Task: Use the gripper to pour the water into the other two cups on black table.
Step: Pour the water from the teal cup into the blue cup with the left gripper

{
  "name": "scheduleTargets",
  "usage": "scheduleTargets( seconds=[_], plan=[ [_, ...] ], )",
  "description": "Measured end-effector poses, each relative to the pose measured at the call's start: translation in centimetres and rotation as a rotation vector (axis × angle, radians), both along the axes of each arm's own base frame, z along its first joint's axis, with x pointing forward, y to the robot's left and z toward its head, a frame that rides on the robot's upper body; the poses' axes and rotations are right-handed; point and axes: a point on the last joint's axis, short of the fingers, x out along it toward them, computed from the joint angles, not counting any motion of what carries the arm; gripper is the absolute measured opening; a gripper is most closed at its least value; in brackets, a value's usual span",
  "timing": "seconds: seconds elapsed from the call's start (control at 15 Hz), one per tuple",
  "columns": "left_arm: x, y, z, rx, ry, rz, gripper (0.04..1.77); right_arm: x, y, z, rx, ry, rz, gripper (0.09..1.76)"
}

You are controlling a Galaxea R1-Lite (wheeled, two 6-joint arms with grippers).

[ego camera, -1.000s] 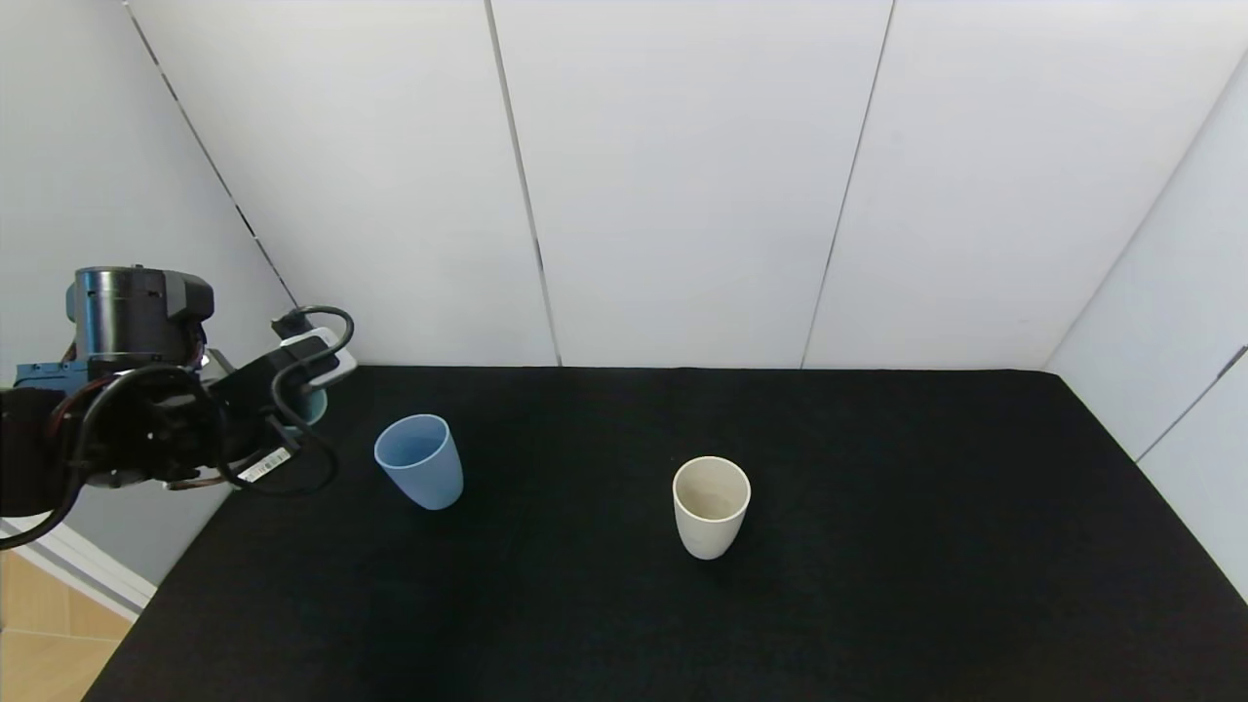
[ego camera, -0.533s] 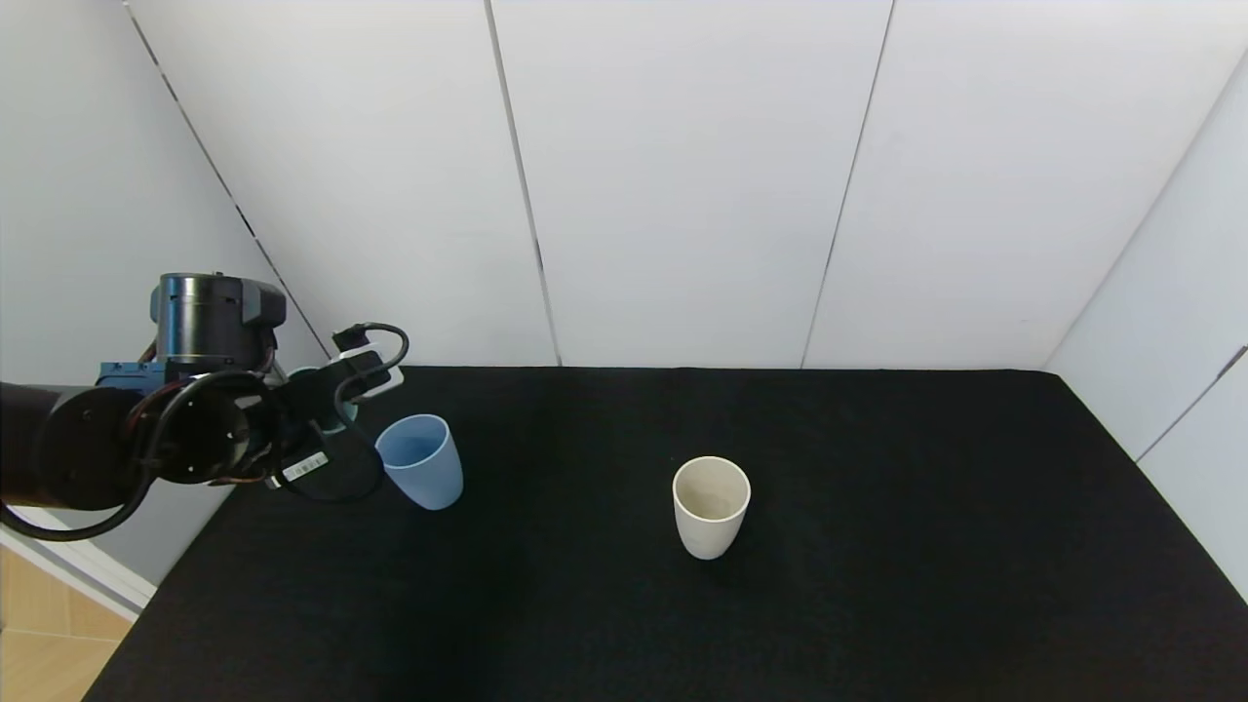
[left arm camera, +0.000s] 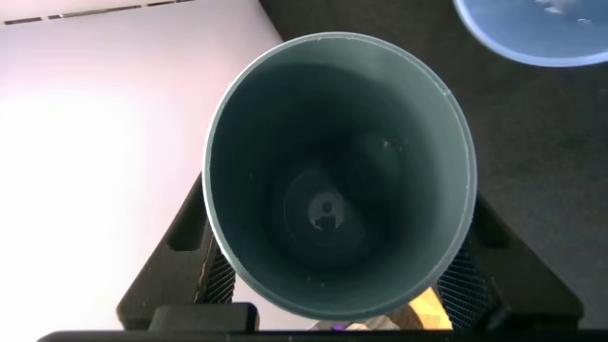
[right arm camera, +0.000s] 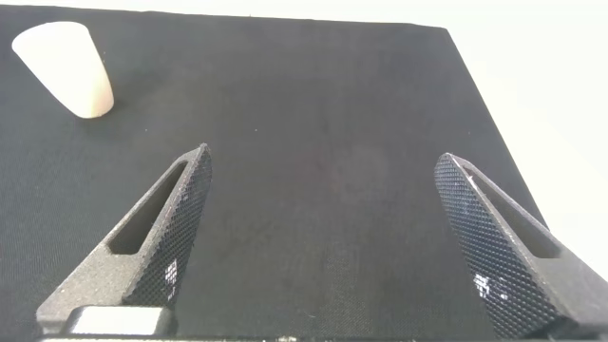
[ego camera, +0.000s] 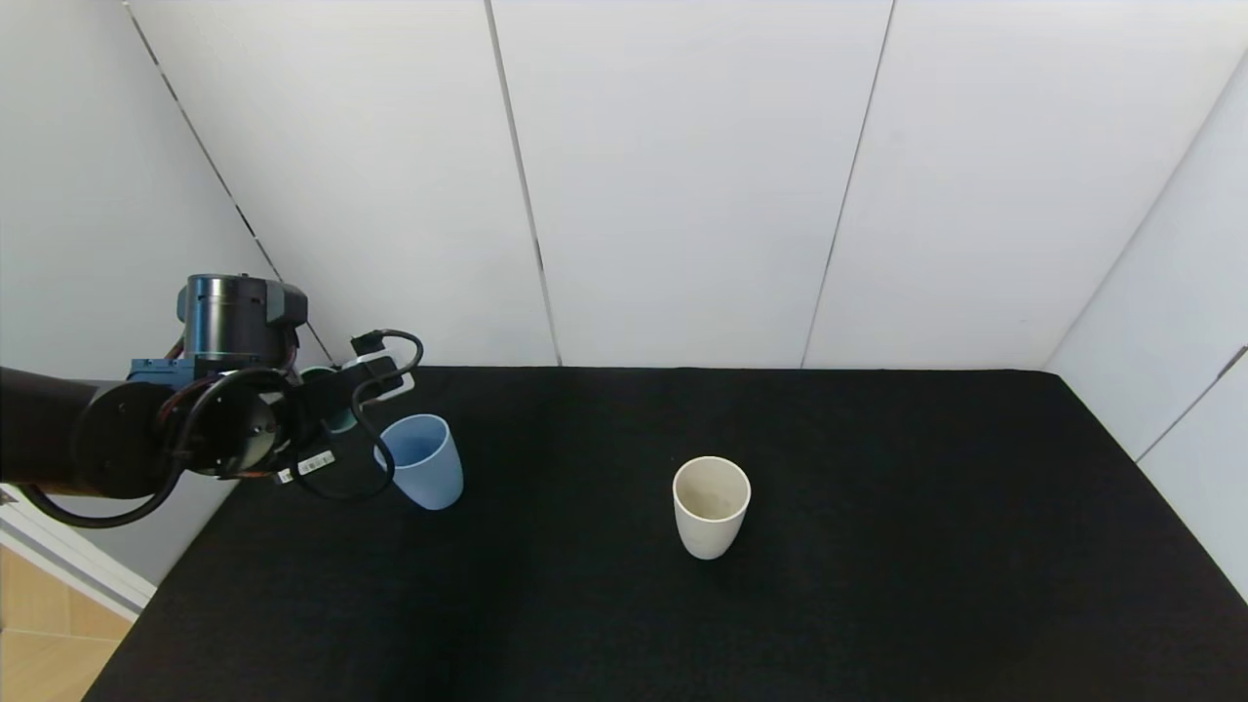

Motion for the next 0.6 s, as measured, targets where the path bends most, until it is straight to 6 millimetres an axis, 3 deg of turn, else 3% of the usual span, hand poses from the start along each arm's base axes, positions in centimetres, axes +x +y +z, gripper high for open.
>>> scheduleTargets(
  seconds=[0.6],
  plan=[
    [0.53,-0.68,0.11,0.093,0.025,0.0,1.16,0.0,0.0,0.0,0.0,0.0,0.0,1.71]
  ],
)
